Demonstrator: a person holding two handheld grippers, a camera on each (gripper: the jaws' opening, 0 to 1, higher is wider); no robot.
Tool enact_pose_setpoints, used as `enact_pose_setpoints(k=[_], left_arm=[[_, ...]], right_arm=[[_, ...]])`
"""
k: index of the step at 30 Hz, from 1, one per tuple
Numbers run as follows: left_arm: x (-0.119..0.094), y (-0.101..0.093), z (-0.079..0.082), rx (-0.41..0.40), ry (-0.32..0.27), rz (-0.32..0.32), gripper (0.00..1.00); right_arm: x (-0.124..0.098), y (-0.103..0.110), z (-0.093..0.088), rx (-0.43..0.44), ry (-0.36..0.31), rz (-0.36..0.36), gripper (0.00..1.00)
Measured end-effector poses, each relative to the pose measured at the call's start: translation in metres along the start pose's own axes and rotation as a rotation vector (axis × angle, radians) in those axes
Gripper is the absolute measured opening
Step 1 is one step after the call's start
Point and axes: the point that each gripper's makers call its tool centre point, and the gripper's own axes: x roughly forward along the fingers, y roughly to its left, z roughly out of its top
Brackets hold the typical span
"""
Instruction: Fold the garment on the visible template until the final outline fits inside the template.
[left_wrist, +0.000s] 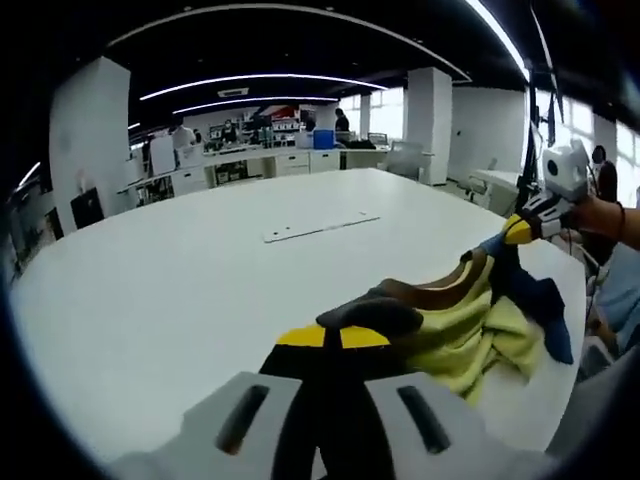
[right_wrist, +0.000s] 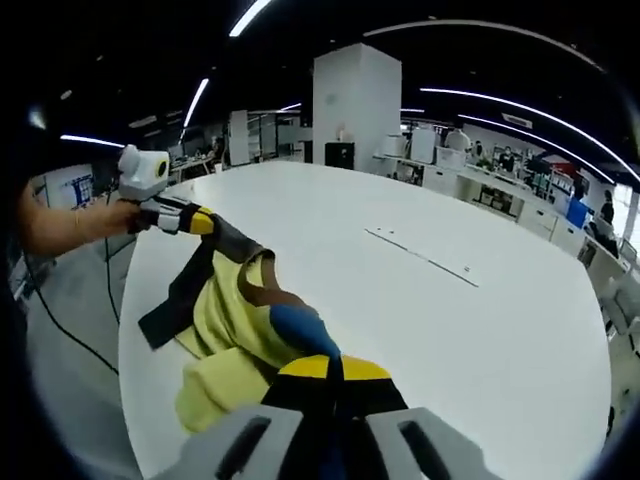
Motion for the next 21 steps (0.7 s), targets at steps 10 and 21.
enact_pose_setpoints(k=[10, 21], left_arm=[[0.032, 0.001, 0.046, -0.052, -0.110, 0.020, 0.00], [0.077, 0.010, 0.066, -0.065, -0.120, 0.058, 0.00]], right_arm=[[-0.006, -0.044, 0.021, 0.003, -0.013, -0.070, 0.00], [0.008, -0.084, 0.036, 0.148, -0.042, -0.124, 0.00]])
